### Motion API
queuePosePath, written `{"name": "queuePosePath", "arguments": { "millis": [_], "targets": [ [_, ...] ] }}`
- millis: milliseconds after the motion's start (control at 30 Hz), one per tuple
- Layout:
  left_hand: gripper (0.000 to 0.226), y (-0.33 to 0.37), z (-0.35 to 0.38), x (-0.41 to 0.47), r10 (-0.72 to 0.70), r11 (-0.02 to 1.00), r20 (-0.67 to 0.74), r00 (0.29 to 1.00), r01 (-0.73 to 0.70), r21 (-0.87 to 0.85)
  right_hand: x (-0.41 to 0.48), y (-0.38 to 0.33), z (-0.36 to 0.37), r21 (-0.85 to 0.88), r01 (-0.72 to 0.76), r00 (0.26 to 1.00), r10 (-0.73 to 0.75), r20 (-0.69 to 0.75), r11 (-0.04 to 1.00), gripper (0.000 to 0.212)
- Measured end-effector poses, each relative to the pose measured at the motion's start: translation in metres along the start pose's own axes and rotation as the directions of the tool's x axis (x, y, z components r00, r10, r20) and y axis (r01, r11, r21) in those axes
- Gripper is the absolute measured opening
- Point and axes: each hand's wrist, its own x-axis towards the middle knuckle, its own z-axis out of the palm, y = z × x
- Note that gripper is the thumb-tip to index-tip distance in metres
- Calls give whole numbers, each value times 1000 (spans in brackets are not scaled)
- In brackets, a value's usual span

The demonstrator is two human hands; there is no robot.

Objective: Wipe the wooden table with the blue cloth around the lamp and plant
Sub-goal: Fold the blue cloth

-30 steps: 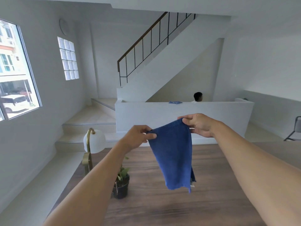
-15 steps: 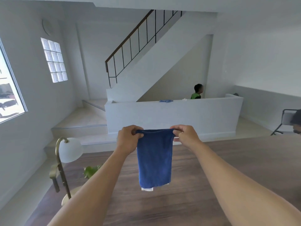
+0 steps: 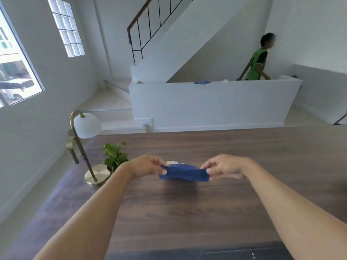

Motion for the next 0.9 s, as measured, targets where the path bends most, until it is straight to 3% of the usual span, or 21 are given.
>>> {"name": "queuePosePath", "arguments": {
  "millis": [67,133,267,367,467,600,667,767,833,900],
  "targets": [
    [18,-37,32,-9,-205,976,249,947,218,-27,-5,45,16,-36,-213,959,216,186,976,19],
    [18,-64,62,-17,-323,933,391,862,360,-23,-8,79,31,-82,-333,892,343,295,939,18],
    [17,-81,85,-31,-328,893,566,756,444,-77,-12,98,37,-78,-431,787,416,456,899,23],
    [14,-75,78,-37,-296,877,598,744,460,-138,-11,93,37,-65,-423,781,399,481,904,24],
    [14,-73,67,-30,-336,891,432,837,431,-141,-3,84,40,-34,-385,857,371,357,922,21],
    [19,-70,56,0,-293,955,-17,956,292,-57,21,73,44,58,-159,986,161,-40,986,24],
    [30,-66,56,18,-243,968,-243,939,250,0,32,69,48,69,-52,967,68,-245,996,28],
    [50,-64,66,32,-136,937,-596,791,298,182,45,69,51,-109,-50,881,-8,-472,993,48],
    [53,-69,79,33,-63,925,-675,735,297,237,53,78,57,-194,-58,842,-56,-537,979,48],
    [50,-81,96,32,24,916,-641,767,240,321,61,89,67,-286,-19,822,-148,-550,958,45]
  ]
}}
